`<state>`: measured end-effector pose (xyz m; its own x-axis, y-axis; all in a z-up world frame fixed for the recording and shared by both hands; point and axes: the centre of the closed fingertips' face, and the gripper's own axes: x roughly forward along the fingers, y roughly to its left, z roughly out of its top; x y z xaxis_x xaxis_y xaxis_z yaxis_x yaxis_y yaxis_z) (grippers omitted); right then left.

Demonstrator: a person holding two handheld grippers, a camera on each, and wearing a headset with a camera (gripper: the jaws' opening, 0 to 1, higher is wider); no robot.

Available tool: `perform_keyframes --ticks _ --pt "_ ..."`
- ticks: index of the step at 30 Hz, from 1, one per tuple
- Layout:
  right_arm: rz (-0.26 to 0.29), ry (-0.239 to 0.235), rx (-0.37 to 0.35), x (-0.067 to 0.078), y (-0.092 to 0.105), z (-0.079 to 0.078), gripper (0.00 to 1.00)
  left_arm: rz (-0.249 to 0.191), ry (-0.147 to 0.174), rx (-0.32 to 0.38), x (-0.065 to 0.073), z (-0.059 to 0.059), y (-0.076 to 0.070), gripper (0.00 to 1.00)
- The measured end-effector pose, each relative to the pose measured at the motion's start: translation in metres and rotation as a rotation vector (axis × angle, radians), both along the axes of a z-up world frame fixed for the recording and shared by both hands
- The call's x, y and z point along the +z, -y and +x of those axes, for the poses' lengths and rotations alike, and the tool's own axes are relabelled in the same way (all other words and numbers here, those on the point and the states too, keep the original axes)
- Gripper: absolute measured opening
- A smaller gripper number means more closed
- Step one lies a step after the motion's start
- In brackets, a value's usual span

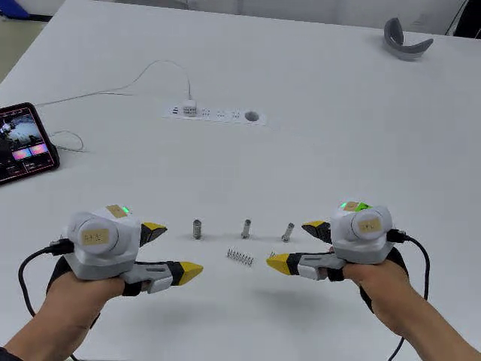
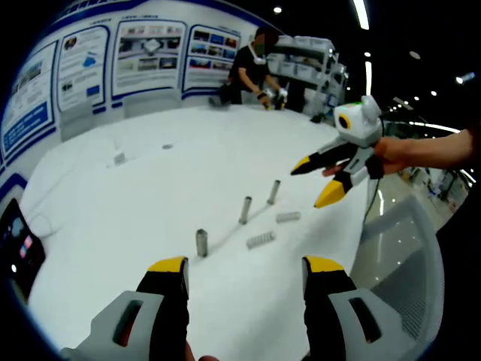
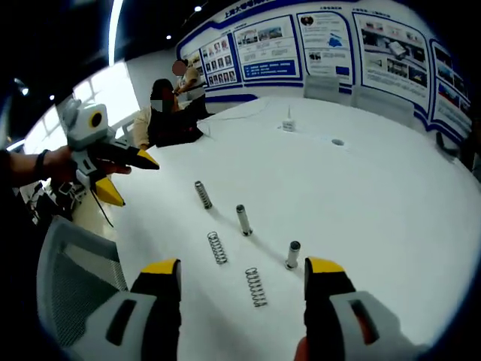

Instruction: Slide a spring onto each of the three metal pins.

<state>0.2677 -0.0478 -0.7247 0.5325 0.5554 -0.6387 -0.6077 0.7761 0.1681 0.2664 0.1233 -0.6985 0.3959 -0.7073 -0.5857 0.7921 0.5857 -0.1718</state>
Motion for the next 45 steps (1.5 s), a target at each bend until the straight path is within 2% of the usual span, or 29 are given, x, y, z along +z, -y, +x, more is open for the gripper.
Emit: perform_keyframes --ticks 10,26,34,45 --pt "0.019 -0.022 -0.040 -0.005 0.011 -0.018 0.71 0.008 -0.005 -0.056 -0.003 -0.001 0.021 0.63" --pt "0.040 -0.039 -0.085 -0.010 0.022 -0.035 0.73 0.048 -0.011 -0.182 -0.014 -0.004 0.058 0.64" --pt "0.051 -0.038 -0.092 -0.009 0.024 -0.037 0.74 0.085 0.004 -0.259 -0.019 -0.004 0.075 0.65" --pt "0.059 -0.041 -0.084 -0.010 0.021 -0.042 0.74 0.157 0.026 -0.358 -0.028 -0.003 0.084 0.64"
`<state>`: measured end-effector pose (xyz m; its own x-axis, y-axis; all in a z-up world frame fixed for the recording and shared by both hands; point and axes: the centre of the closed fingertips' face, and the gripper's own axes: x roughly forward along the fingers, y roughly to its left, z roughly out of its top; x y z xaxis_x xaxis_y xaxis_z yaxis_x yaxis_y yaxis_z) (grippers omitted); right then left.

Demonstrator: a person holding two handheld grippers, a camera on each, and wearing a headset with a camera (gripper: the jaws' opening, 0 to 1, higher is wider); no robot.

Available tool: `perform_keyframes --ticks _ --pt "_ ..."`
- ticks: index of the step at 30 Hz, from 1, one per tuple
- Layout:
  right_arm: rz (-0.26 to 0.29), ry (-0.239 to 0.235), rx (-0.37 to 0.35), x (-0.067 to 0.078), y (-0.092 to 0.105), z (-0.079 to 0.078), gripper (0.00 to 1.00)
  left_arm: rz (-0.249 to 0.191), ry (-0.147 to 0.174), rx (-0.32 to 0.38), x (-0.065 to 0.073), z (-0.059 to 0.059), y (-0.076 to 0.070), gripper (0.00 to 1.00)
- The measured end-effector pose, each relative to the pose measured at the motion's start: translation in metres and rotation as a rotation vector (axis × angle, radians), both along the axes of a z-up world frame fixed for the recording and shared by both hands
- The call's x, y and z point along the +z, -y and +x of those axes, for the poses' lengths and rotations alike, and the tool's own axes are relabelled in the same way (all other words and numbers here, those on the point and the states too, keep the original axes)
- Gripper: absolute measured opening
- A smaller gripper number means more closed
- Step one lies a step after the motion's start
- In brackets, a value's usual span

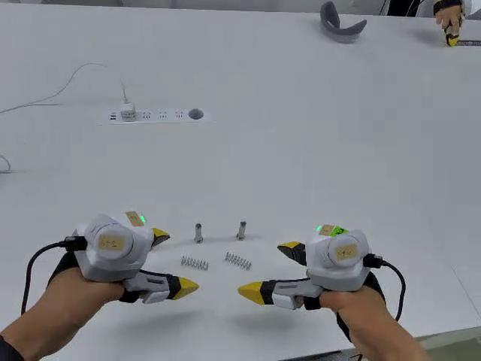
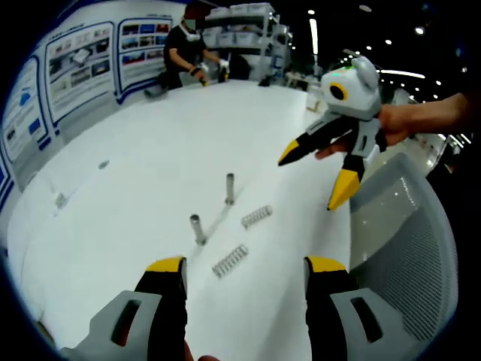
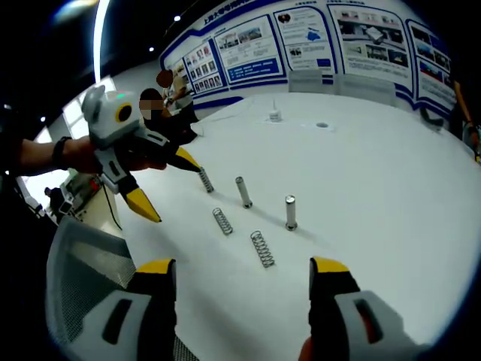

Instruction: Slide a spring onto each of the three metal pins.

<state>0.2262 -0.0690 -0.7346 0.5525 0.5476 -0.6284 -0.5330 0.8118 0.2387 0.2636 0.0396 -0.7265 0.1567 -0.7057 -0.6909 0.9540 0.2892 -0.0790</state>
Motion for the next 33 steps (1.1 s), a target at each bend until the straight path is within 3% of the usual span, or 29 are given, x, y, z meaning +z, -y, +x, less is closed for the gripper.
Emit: perform_keyframes --ticks 6,18,33 --pt "0.001 -0.006 0.000 -0.001 0.003 -0.002 0.74 0.035 0.012 -0.050 -0.006 0.001 0.005 0.64" --pt "0.009 -0.013 -0.013 -0.001 0.006 -0.003 0.74 0.090 0.014 -0.103 -0.034 0.008 0.012 0.55" --pt "0.012 -0.020 -0.023 0.000 0.012 -0.007 0.73 0.113 -0.039 -0.091 -0.065 0.008 0.015 0.45"
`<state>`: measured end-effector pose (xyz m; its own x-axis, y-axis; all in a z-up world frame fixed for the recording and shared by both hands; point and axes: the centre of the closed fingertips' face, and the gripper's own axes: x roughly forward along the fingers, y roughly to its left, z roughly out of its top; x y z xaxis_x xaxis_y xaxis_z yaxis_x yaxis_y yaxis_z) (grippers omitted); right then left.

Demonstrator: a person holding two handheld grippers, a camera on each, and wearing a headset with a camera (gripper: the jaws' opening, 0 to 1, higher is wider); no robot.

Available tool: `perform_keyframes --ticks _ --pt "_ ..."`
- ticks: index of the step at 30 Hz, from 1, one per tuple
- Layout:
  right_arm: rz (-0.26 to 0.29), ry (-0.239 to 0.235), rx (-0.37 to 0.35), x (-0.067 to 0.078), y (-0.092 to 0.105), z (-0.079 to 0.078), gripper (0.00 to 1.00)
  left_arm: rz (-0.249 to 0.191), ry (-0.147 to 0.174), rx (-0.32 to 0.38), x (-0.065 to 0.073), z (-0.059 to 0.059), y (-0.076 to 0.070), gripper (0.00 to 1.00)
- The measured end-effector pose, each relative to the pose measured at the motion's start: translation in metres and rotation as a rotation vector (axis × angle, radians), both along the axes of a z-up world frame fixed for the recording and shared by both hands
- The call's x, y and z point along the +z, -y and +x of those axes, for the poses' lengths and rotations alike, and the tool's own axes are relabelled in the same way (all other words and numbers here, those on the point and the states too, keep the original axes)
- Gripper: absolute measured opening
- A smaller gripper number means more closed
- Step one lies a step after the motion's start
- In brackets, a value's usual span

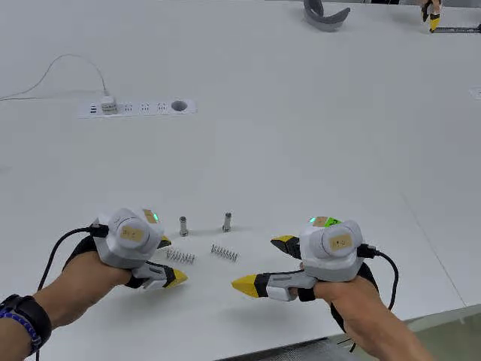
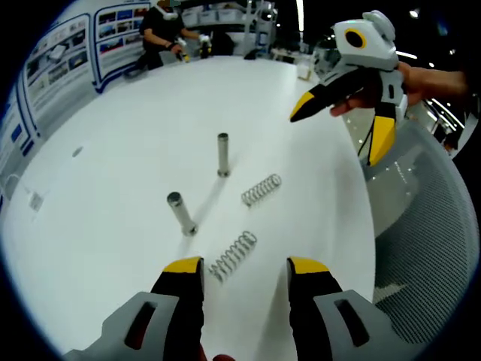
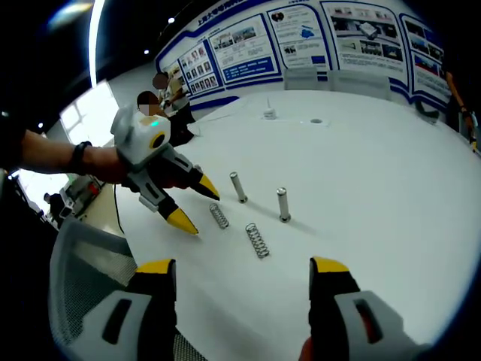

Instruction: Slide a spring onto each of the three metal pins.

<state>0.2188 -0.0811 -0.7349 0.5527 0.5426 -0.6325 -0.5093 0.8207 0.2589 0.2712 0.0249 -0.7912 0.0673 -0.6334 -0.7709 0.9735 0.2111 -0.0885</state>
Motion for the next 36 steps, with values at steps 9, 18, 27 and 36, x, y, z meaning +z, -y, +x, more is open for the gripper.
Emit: perform_keyframes --ticks 9,18,27,36 --pt "0.003 -0.002 0.001 0.000 0.000 0.000 0.73 -0.001 -0.016 0.023 -0.008 0.001 0.002 0.37" --pt "0.001 -0.004 0.002 -0.001 0.000 0.000 0.73 -0.012 -0.029 0.052 -0.013 0.001 -0.001 0.31" --pt "0.003 -0.004 0.004 -0.001 -0.001 0.001 0.73 -0.004 -0.027 0.078 -0.013 0.004 -0.010 0.23" --pt "0.002 -0.007 0.010 -0.002 -0.002 0.000 0.73 0.022 0.034 0.009 -0.014 0.003 -0.003 0.23"
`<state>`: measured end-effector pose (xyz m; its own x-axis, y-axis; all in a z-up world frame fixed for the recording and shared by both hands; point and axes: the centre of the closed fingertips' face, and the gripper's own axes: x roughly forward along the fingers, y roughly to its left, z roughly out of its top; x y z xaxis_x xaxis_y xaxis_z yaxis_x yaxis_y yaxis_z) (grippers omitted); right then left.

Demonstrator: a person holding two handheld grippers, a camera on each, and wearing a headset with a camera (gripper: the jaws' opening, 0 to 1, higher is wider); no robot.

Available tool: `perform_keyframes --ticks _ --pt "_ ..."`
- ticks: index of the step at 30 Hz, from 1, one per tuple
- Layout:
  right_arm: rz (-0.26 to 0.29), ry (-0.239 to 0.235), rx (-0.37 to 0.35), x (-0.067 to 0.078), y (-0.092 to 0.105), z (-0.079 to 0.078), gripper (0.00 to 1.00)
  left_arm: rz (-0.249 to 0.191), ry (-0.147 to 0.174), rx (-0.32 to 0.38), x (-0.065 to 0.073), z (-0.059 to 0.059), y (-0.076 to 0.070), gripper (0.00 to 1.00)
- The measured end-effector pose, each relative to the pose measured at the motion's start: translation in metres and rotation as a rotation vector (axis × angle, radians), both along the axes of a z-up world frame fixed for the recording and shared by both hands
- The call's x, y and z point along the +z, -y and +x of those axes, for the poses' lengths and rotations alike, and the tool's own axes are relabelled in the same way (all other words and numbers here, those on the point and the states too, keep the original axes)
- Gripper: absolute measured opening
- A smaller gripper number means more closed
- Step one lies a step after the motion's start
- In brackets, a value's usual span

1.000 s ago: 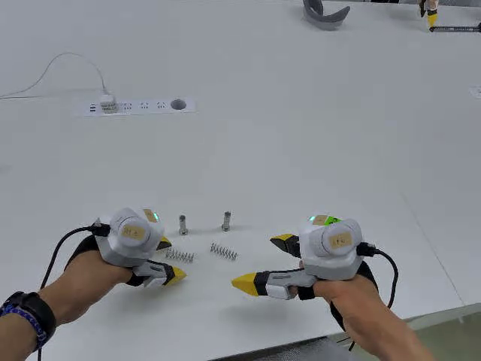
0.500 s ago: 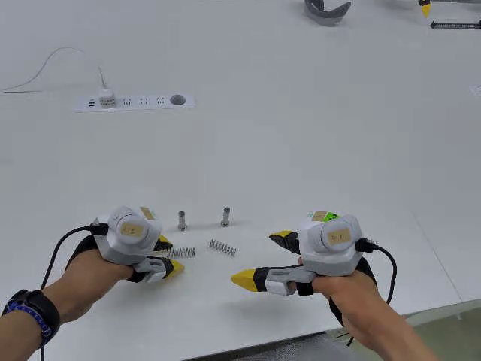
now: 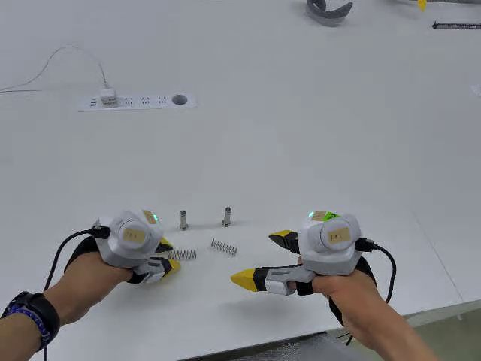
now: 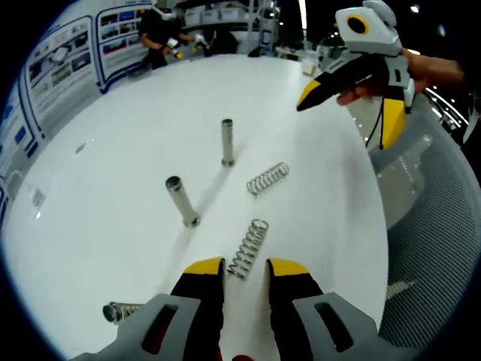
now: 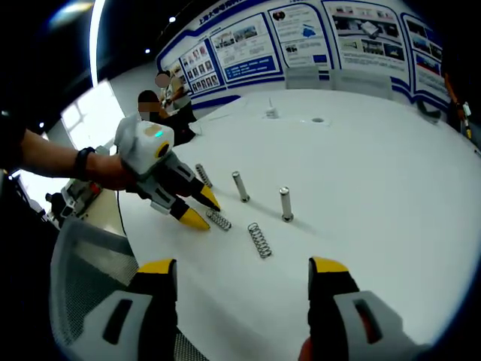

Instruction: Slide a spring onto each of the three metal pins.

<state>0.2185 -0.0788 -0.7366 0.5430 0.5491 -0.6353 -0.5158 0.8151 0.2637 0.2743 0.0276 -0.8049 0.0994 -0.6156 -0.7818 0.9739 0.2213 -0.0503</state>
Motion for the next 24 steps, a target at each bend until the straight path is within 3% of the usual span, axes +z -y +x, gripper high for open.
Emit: perform_keyframes --ticks 4,11,14,24 --pt "-0.001 0.000 0.000 0.0005 0.0013 -0.0008 0.72 0.019 0.022 -0.037 -0.0012 -0.0008 0.0015 0.19" --pt "-0.001 -0.004 0.001 0.0010 0.0018 -0.0011 0.72 0.011 0.021 0.019 -0.0012 0.0013 0.0020 0.11" --pt "0.000 -0.003 0.004 0.0008 0.0008 -0.0008 0.72 0.002 0.015 0.025 -0.0010 -0.0019 0.0040 0.11" --pt "0.004 -0.003 0.006 0.0028 -0.0008 -0.0005 0.72 -0.028 -0.045 0.136 -0.0006 -0.0069 0.0010 0.11"
